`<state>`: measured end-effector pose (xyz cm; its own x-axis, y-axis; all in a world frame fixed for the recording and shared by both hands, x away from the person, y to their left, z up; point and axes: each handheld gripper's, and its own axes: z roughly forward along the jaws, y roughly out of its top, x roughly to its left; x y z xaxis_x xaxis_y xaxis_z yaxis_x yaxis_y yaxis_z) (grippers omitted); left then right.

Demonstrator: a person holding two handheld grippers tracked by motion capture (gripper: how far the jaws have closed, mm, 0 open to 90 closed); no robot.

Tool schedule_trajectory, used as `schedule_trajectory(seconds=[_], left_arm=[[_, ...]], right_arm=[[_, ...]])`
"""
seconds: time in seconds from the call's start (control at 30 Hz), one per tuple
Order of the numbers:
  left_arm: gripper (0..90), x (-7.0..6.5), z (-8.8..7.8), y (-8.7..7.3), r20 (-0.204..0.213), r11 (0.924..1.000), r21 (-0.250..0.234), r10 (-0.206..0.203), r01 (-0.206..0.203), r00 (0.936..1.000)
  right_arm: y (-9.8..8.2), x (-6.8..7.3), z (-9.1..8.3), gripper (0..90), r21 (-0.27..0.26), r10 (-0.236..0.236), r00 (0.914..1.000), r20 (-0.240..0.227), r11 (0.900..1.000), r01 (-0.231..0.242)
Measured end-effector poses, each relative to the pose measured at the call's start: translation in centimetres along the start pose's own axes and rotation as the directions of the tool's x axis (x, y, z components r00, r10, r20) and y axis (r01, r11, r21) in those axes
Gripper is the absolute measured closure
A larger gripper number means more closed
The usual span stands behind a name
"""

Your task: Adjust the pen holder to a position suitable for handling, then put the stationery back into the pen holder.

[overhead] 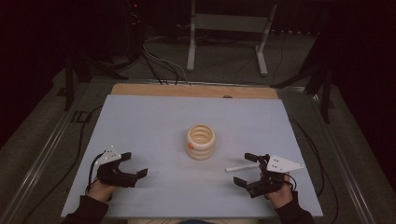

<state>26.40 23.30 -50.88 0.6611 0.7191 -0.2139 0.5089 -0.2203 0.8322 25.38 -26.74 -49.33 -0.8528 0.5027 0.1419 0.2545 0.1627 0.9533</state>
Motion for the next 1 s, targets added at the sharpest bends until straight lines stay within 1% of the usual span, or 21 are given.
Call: schedule_trajectory(seconds=[0.13,0.2,0.27,0.33,0.37,0.4,0.47,0.5,0.53,0.57,0.63,0.7,0.77,0.83,0.9,0.97,1.0], left_arm=[[0.0,-0.1,0.0,0.1,-0.001,1.0000,-0.003,0.008,-0.008,1.0000],[0.0,-0.1,0.0,0.1,-0.001,1.0000,-0.001,0.008,-0.008,1.0000],[0.0,-0.1,0.0,0.1,0.002,1.0000,-0.003,0.005,-0.005,1.0000],[0.0,-0.1,0.0,0.1,0.000,1.0000,-0.001,0.006,-0.006,1.0000],[0.0,-0.1,-0.1,0.1,0.003,1.0000,-0.003,0.006,-0.006,1.0000],[0.0,-0.1,-0.1,0.1,0.005,1.0000,-0.004,0.003,-0.003,1.0000],[0.0,-0.1,-0.1,0.1,0.005,1.0000,-0.007,0.004,-0.004,1.0000],[0.0,-0.1,-0.1,0.1,0.005,1.0000,-0.007,0.004,-0.004,1.0000],[0.0,0.0,-0.1,0.1,0.007,0.9999,-0.010,0.003,-0.003,1.0000],[0.0,0.0,-0.1,0.1,0.008,1.0000,-0.010,0.001,-0.001,1.0000],[0.0,-0.1,-0.1,0.1,0.008,1.0000,-0.009,0.003,-0.003,1.0000],[0.0,-0.1,-0.1,0.1,0.008,1.0000,-0.008,0.003,-0.003,1.0000],[0.0,-0.2,-0.1,0.1,0.007,0.9999,-0.004,0.011,-0.011,0.9999],[0.0,-0.1,0.0,0.1,0.010,1.0000,-0.004,0.006,-0.006,0.9999],[0.0,-0.1,-0.1,0.1,0.009,1.0000,-0.004,0.007,-0.007,0.9999],[0.0,-0.1,-0.1,0.1,0.012,0.9999,-0.014,-0.002,0.002,0.9999],[0.0,0.0,-0.2,0.1,0.012,0.9999,-0.014,-0.002,0.002,0.9999]], right_arm=[[0.5,-0.4,-0.3,0.0,-0.013,0.020,0.9998,-0.005,1.000,-0.020],[0.7,-0.5,-0.4,0.0,-0.003,0.026,0.9995,-0.020,1.000,-0.027],[1.0,-0.7,-0.5,0.0,0.005,0.025,0.9995,-0.020,1.000,-0.025],[1.3,-0.9,-0.7,0.0,0.010,0.035,0.9989,-0.030,0.999,-0.035],[1.5,-0.9,-0.8,0.0,0.017,0.030,0.9990,-0.032,0.999,-0.030],[1.7,-0.9,-0.9,0.0,0.026,0.016,0.9994,-0.029,1.000,-0.015],[2.1,-0.9,-1.1,0.0,0.034,-0.027,0.9996,-0.013,0.999,0.027],[2.1,-0.9,-1.1,0.0,0.034,-0.027,0.9996,-0.013,0.999,0.027],[2.3,-0.9,-1.2,0.0,0.038,-0.050,0.9987,-0.003,0.998,0.050],[2.7,-1.0,-1.3,0.0,0.037,-0.083,0.9965,0.001,0.996,0.083],[3.1,-1.3,-1.4,0.0,0.034,-0.091,0.9958,-0.007,0.995,0.092],[3.5,-1.4,-1.4,0.0,0.035,-0.127,0.9920,-0.003,0.991,0.127],[3.9,-1.5,-1.4,0.0,0.043,-0.171,0.9851,0.017,0.984,0.170],[4.4,-1.6,-1.4,0.0,0.065,-0.204,0.9790,0.009,0.977,0.203],[4.9,-1.7,-1.4,0.0,0.108,-0.237,0.9714,0.004,0.966,0.236],[5.4,-2.0,-1.4,0.0,0.135,-0.261,0.9653,-0.011,0.956,0.260],[5.6,-2.1,-1.4,0.0,0.150,-0.282,0.9594,-0.007,0.948,0.280]])
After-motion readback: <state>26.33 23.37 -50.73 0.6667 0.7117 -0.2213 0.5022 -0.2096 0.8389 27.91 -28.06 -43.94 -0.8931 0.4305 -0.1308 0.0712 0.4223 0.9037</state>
